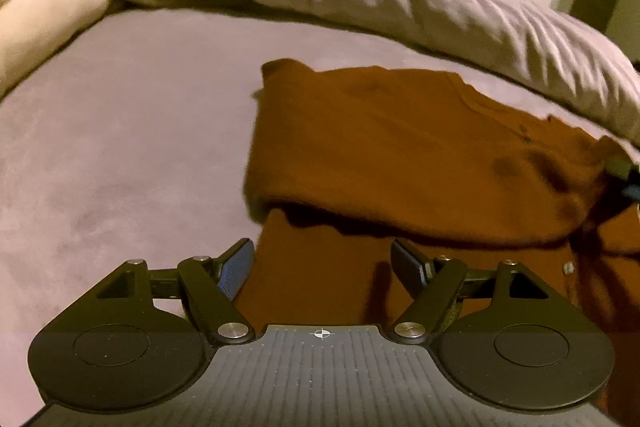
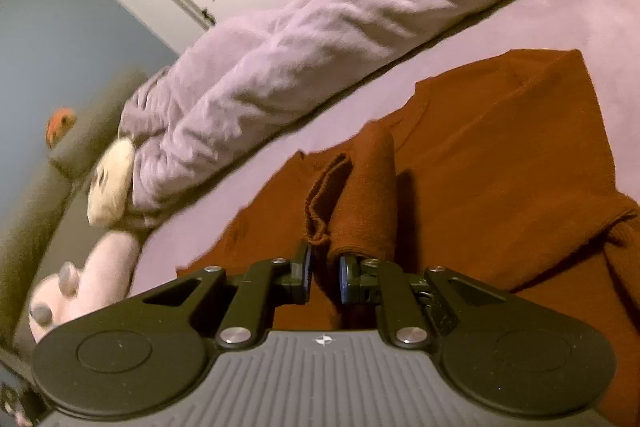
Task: Fold small clothes
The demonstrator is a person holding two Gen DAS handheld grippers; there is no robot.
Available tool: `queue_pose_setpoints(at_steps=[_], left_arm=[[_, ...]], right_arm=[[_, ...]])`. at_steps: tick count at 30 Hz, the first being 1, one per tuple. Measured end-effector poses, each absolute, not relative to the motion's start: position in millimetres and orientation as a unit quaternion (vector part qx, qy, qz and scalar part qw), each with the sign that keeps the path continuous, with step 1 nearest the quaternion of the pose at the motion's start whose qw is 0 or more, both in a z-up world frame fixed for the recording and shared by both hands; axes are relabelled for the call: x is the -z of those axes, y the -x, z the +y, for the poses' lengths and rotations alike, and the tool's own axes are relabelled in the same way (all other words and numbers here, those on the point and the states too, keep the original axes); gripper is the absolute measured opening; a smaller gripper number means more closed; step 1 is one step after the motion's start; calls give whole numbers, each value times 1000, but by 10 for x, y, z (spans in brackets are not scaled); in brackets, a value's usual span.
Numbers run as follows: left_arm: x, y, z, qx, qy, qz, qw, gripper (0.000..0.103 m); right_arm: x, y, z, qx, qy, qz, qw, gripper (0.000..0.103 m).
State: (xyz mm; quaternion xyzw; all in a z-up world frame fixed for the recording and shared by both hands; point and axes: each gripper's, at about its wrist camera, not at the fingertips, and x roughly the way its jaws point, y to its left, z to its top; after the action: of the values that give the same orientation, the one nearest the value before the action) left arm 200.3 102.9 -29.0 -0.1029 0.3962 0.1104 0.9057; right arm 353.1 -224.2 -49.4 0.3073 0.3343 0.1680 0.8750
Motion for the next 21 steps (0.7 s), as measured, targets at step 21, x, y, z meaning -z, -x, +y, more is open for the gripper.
queue_pose_setpoints(at_steps=[21], left_arm=[[282, -2026, 862, -72, 86, 396, 911, 85]], right_arm=[[395, -3513, -2549, -124, -309, 327, 884, 40]])
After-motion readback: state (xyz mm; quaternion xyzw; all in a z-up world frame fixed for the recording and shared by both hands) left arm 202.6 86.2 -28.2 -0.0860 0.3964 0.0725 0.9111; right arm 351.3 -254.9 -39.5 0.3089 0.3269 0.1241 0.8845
